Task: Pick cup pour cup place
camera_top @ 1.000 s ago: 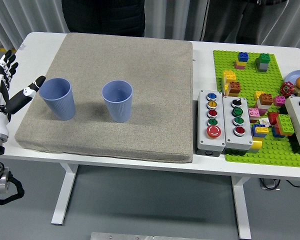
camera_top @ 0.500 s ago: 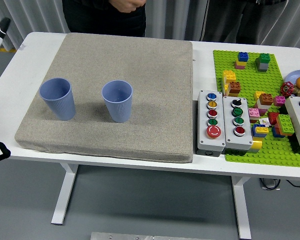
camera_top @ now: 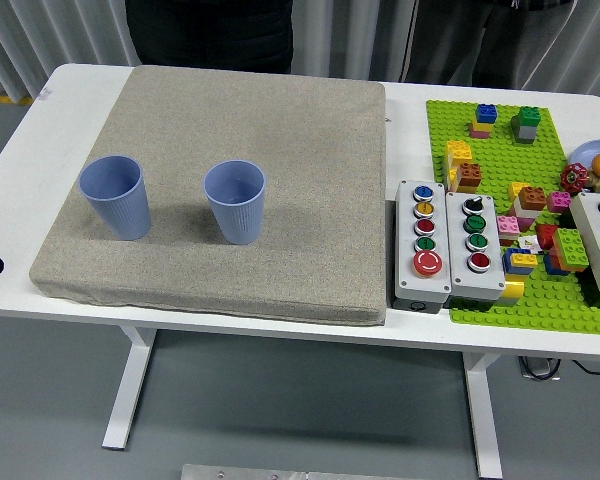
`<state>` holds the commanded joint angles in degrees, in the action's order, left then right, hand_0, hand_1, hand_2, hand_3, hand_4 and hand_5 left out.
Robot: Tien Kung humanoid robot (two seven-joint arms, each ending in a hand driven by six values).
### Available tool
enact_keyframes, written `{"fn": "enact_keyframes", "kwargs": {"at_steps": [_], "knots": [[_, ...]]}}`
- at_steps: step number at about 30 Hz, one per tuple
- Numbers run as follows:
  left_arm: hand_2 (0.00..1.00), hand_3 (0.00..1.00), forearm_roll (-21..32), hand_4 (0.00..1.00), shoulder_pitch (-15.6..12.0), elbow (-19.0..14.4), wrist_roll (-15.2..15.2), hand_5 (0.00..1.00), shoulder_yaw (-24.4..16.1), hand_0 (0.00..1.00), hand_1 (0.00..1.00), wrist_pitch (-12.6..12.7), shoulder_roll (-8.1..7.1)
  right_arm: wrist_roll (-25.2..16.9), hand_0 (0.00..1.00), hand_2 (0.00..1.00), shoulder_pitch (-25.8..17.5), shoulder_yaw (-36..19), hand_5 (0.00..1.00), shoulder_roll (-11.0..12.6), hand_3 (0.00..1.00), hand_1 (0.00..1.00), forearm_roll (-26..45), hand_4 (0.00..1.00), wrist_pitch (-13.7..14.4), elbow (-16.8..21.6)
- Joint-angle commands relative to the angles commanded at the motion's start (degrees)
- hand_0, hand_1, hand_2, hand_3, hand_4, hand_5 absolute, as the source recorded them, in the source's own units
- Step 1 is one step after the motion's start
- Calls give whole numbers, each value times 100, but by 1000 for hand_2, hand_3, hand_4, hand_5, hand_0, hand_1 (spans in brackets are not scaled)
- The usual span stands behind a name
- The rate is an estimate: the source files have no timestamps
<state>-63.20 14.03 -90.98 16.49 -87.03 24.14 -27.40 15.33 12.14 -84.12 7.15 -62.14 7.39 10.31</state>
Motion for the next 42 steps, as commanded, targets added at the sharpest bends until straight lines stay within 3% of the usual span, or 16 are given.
{"fn": "enact_keyframes", "kwargs": {"at_steps": [5,6,11,12,15,19,42], "knots": [[998,998,37,979,9,39,10,496,-36,892,896,-9,27,-6,717,654,4,5,177,4,606,672,10,2,-4,0],[998,998,56,944,7,53,14,757,-49,880,885,-10,32,-8,716,653,3,4,175,6,606,672,12,2,-7,0],[998,998,496,944,3,124,38,757,-72,880,885,-56,58,-6,716,653,-1,-2,175,2,606,672,9,2,-6,0],[913,920,727,765,9,156,58,998,-77,840,839,-110,70,-4,716,653,-4,-5,176,1,606,672,5,2,-6,0],[913,920,1364,765,21,266,59,998,-67,840,839,-243,87,3,716,653,-3,-15,176,0,606,672,-16,2,-7,0],[921,922,1738,747,31,476,112,998,-198,835,833,-264,117,-1,717,653,-1,-17,176,0,606,672,-5,2,-6,0],[926,939,1414,770,-66,330,-13,998,-278,836,836,-225,92,1,716,653,-55,-48,179,-5,608,671,-11,2,7,0]]}}
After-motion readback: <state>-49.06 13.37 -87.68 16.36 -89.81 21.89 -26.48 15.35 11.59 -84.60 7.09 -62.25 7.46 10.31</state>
